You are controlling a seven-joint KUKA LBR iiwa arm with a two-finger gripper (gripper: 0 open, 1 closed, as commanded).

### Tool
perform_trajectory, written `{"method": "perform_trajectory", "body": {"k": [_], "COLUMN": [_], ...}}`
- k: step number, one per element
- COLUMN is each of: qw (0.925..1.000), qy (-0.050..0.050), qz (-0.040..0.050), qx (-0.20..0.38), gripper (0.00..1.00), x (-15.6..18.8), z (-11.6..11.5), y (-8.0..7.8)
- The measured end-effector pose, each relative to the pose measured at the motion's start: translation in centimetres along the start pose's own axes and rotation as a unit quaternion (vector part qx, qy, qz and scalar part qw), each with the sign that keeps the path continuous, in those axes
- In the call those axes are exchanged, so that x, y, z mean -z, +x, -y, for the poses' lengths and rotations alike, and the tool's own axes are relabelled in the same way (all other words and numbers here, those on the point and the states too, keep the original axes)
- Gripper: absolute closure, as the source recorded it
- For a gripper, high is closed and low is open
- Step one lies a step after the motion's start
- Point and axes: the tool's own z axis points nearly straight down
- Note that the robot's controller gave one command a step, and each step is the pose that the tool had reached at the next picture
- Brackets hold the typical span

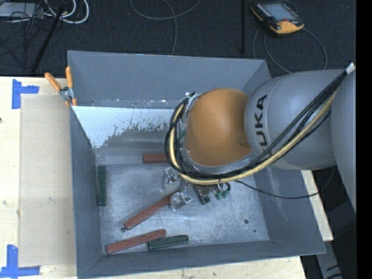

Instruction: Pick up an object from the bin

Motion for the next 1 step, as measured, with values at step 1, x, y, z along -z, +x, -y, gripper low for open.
{"method": "perform_trajectory", "body": {"k": [1], "qw": [1.0], "qy": [0.0], "qz": [-0.0025], "qx": [0.004], "gripper": [1.0], "x": [4.66], "z": [-0.31], "y": [0.04]}}
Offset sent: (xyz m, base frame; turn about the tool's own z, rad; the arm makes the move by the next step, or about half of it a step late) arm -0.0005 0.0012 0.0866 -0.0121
